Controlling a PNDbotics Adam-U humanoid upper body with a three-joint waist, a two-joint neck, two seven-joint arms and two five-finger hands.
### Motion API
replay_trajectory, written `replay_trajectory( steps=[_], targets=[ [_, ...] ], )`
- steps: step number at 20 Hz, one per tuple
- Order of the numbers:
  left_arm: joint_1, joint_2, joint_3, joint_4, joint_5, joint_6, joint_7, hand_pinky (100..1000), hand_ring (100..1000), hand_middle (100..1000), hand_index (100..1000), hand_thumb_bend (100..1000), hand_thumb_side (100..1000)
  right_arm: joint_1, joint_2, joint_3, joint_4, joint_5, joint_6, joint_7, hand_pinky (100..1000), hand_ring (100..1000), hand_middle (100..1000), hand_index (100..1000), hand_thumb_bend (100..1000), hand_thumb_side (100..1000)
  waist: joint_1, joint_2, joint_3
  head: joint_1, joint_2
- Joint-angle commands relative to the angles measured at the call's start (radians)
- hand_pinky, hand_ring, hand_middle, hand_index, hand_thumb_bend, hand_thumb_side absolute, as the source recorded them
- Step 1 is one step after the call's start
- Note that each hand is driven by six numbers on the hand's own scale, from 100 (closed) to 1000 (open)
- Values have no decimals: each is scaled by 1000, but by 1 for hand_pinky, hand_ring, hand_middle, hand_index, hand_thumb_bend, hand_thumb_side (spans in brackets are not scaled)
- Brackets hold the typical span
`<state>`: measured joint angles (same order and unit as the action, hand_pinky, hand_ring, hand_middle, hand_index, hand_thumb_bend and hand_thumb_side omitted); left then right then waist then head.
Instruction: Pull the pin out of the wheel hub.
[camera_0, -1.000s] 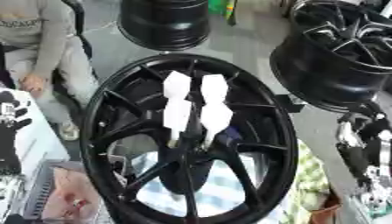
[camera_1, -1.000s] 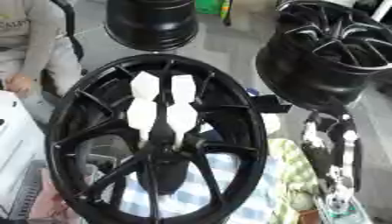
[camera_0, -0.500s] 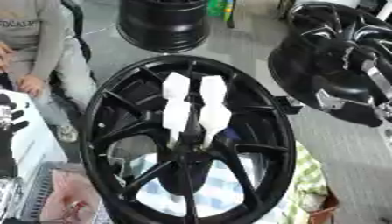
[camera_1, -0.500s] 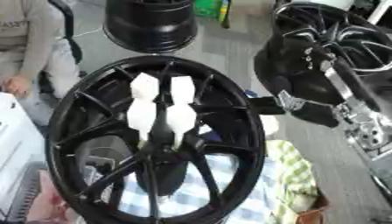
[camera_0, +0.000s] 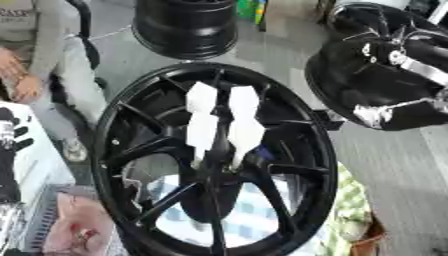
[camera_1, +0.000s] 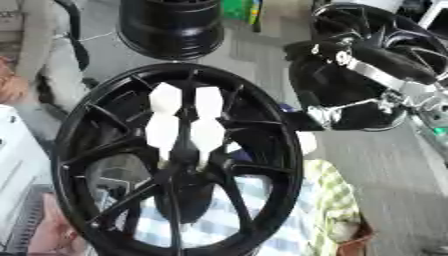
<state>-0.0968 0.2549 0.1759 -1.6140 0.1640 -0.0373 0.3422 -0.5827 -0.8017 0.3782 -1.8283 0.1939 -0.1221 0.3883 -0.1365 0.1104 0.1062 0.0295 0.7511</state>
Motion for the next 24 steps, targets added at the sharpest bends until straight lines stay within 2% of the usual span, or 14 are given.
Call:
replay_trajectory(
  steps=[1,4,7,12,24],
  targets=[
    [-4,25,-3,-17,-8,-1,-5,685,719,680,790,296,640,-59,-40,37,-36,15,-4,129,784,864,879,977,166,100,3,-15,-2,-4,2],
    [-3,25,-5,-16,-8,-1,-7,684,720,680,790,295,640,-100,-23,69,-31,27,-4,212,790,871,886,981,175,116,2,-17,0,-5,1],
    [-4,25,-6,-16,-9,-1,-8,684,720,680,790,295,641,-129,6,85,-2,44,-8,245,791,874,896,983,185,122,0,-16,4,-6,0],
    [-6,24,-7,-14,-11,0,-10,684,720,680,790,294,641,-161,53,98,52,68,-24,247,788,872,899,986,200,157,-4,-13,8,-7,1],
    [-14,22,-12,-13,-15,0,-15,684,720,679,790,293,642,-226,173,136,149,101,-57,228,777,856,886,983,152,180,-11,-5,25,-8,2]
  ],
)
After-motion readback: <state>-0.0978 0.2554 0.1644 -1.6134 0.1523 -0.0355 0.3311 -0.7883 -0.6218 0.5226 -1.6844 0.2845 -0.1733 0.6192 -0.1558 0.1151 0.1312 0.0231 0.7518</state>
